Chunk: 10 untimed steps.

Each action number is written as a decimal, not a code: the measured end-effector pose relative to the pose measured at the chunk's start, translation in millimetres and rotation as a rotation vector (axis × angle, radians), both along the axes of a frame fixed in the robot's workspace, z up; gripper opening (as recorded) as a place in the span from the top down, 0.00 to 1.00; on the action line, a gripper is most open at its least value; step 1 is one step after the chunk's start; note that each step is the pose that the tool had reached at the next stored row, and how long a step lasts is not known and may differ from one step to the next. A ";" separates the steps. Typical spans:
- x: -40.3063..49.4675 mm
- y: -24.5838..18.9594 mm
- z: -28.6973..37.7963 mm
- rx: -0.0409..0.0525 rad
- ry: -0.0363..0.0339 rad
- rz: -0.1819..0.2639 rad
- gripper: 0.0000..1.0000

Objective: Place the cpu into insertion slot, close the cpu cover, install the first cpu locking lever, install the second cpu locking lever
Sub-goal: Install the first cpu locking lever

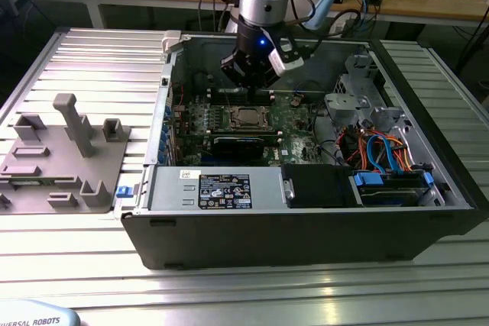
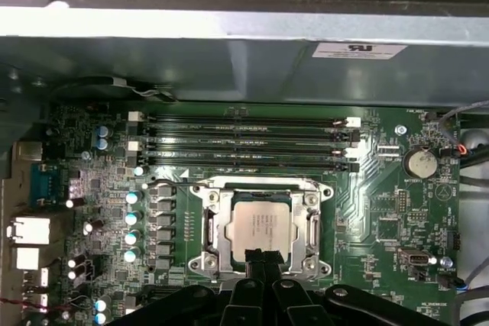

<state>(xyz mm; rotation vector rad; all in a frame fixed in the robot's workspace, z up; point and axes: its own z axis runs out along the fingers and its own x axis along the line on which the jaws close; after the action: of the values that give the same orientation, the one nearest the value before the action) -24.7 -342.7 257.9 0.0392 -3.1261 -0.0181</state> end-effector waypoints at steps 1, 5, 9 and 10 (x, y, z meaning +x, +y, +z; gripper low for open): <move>-1.7 0.1 0.0 0.0000 -0.0002 0.000 0.89; -8.9 0.1 0.0 0.0000 -0.0008 0.000 0.89; -13.9 0.1 0.1 0.0000 -0.0016 0.001 0.89; -15.0 0.1 0.1 0.0000 -0.0019 0.003 0.89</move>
<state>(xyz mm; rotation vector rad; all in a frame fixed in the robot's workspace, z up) -39.7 -342.6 258.0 0.0433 -3.1279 -0.0181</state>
